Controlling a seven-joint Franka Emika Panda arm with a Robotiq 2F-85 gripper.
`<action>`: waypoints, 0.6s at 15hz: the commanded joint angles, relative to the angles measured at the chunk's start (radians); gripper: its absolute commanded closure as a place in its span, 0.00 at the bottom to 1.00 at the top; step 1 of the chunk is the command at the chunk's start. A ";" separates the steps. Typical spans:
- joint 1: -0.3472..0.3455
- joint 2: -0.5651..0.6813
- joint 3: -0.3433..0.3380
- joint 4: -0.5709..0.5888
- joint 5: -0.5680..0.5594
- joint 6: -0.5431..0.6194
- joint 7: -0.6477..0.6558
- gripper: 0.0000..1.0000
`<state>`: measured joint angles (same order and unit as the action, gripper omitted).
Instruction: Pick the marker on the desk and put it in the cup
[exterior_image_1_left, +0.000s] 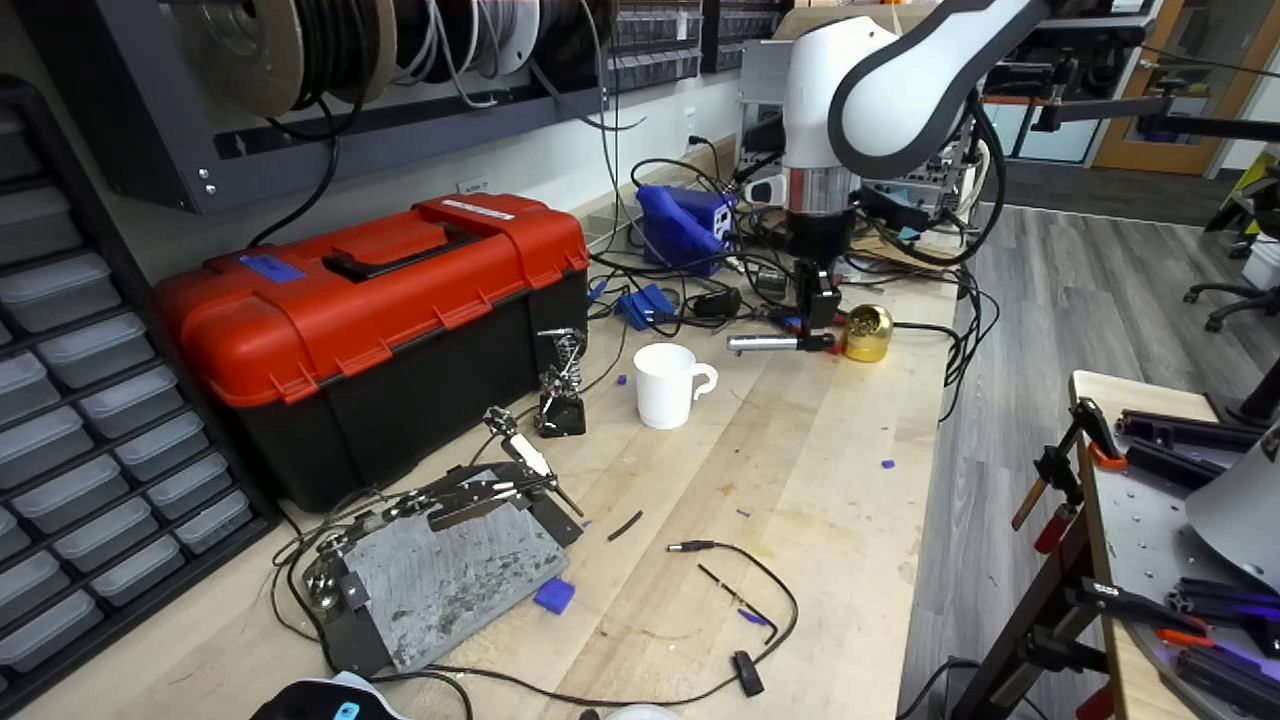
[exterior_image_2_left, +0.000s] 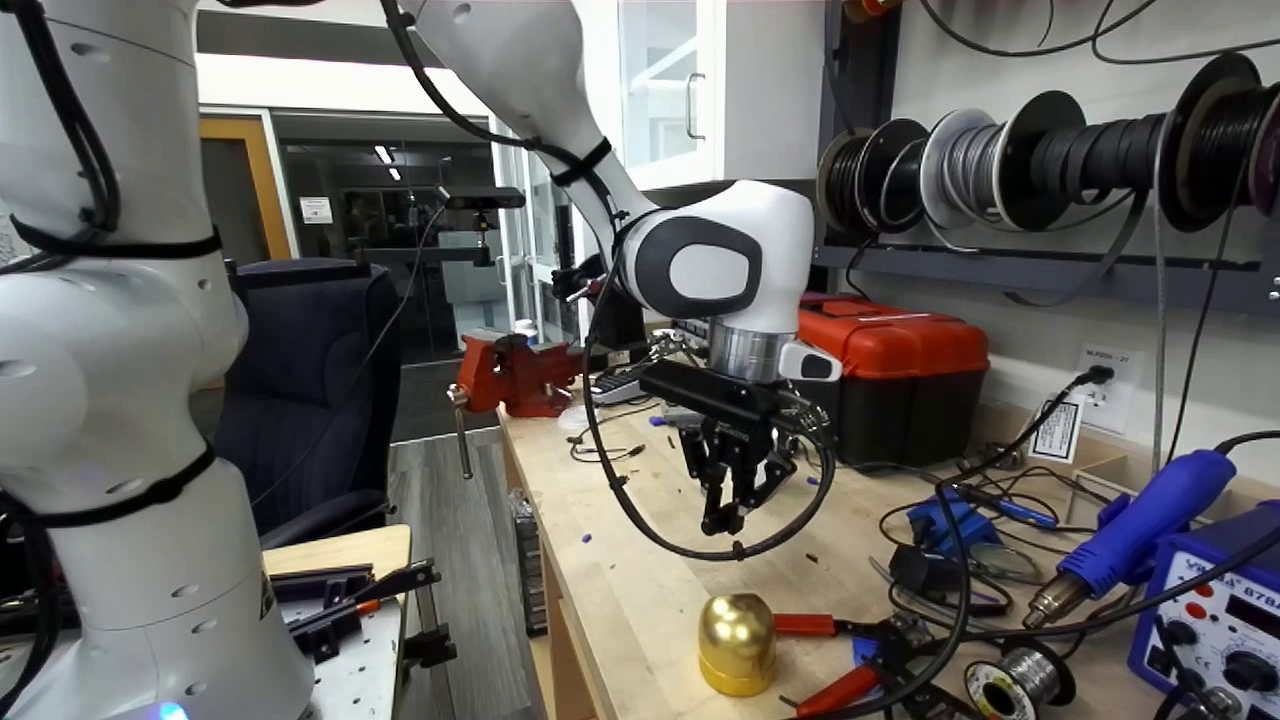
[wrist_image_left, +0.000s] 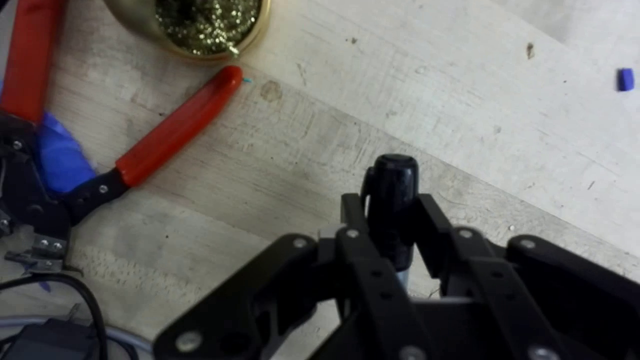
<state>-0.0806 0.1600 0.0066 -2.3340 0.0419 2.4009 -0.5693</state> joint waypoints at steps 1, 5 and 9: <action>0.005 -0.033 -0.002 0.058 -0.039 -0.109 0.013 0.93; 0.012 -0.020 0.007 0.131 -0.044 -0.204 -0.003 0.93; 0.027 -0.007 0.017 0.207 -0.046 -0.317 -0.005 0.93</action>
<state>-0.0636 0.1587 0.0187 -2.1825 0.0116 2.1808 -0.5694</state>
